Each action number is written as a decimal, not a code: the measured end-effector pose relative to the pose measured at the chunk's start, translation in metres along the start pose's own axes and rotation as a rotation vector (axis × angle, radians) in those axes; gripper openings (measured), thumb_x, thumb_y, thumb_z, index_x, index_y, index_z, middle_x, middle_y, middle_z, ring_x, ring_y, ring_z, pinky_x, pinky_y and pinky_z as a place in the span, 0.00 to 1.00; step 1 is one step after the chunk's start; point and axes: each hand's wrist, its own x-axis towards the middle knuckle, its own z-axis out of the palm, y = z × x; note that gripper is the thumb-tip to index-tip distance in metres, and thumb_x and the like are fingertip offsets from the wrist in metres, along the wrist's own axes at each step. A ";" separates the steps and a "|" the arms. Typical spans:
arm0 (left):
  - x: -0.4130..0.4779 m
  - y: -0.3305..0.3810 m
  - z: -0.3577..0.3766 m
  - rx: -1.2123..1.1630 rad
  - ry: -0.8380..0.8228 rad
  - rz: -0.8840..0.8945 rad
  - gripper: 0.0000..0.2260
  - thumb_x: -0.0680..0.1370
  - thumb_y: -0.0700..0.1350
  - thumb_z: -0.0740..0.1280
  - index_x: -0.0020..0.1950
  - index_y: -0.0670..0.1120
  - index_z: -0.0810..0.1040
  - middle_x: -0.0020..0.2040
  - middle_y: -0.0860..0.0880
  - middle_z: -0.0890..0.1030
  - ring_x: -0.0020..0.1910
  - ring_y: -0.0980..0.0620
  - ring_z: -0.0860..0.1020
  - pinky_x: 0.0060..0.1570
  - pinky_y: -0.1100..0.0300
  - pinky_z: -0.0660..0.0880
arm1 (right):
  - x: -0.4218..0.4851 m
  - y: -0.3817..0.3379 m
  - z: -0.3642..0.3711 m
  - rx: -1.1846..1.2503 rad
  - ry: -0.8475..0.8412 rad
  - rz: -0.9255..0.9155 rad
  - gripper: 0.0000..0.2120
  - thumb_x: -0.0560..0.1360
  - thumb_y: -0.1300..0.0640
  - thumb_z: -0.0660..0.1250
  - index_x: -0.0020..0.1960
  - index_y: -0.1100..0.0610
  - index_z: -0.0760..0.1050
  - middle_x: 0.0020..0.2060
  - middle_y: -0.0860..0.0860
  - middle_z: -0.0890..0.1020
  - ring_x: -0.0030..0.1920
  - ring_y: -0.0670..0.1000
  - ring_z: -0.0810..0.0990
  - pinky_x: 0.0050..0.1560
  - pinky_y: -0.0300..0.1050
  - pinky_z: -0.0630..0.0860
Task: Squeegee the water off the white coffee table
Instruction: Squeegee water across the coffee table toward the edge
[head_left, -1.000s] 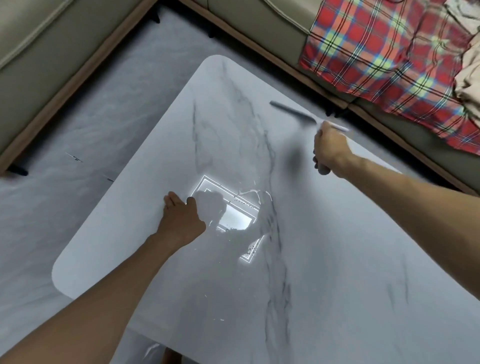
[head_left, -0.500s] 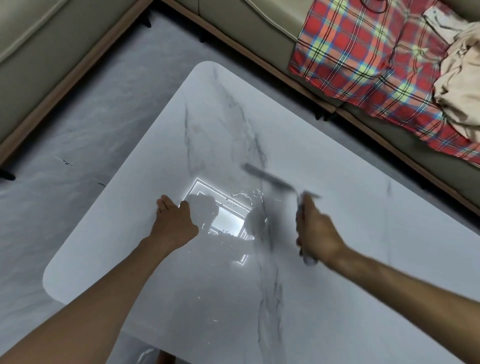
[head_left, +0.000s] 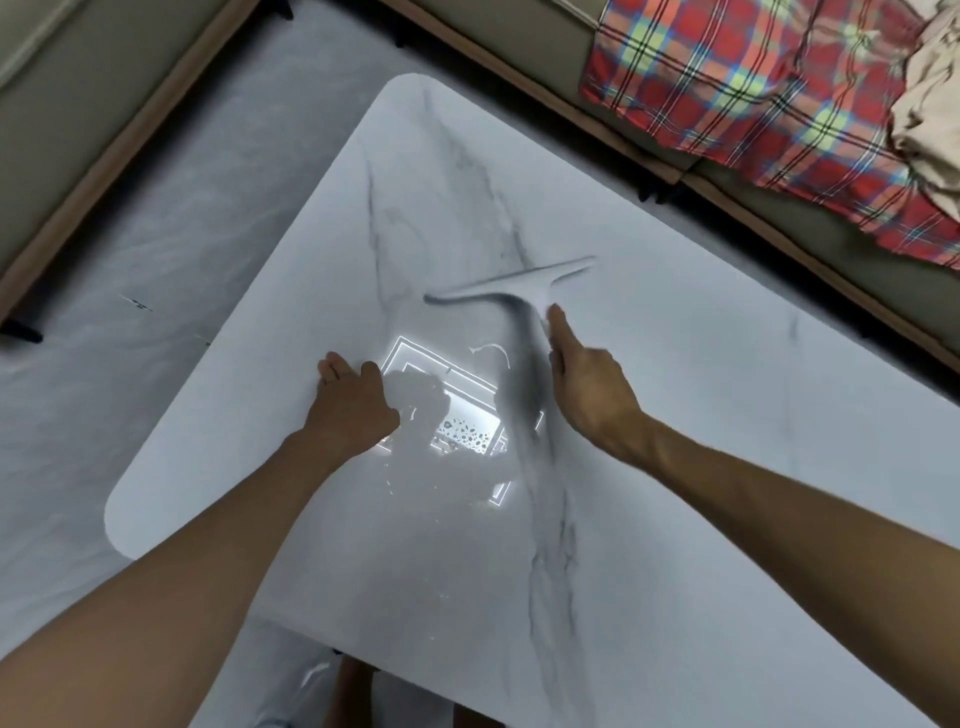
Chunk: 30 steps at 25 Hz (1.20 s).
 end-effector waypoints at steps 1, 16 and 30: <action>-0.001 0.000 0.000 0.005 0.004 -0.006 0.18 0.74 0.39 0.61 0.62 0.36 0.65 0.74 0.24 0.47 0.76 0.29 0.46 0.74 0.44 0.55 | -0.019 0.012 0.005 -0.052 -0.028 -0.061 0.27 0.79 0.53 0.52 0.77 0.46 0.49 0.33 0.51 0.72 0.34 0.59 0.73 0.39 0.48 0.69; -0.057 -0.039 0.026 -0.004 0.268 0.038 0.08 0.72 0.32 0.61 0.51 0.37 0.72 0.54 0.37 0.70 0.57 0.38 0.69 0.60 0.47 0.68 | 0.015 0.017 -0.073 0.252 0.067 0.207 0.09 0.81 0.55 0.49 0.49 0.51 0.67 0.36 0.60 0.74 0.33 0.59 0.74 0.28 0.47 0.72; -0.095 -0.082 0.043 -0.147 0.230 -0.002 0.10 0.72 0.31 0.60 0.52 0.39 0.69 0.54 0.40 0.70 0.49 0.41 0.72 0.44 0.55 0.65 | -0.055 -0.019 0.045 -0.183 -0.215 -0.352 0.30 0.79 0.55 0.54 0.77 0.42 0.46 0.43 0.54 0.78 0.42 0.61 0.78 0.41 0.50 0.73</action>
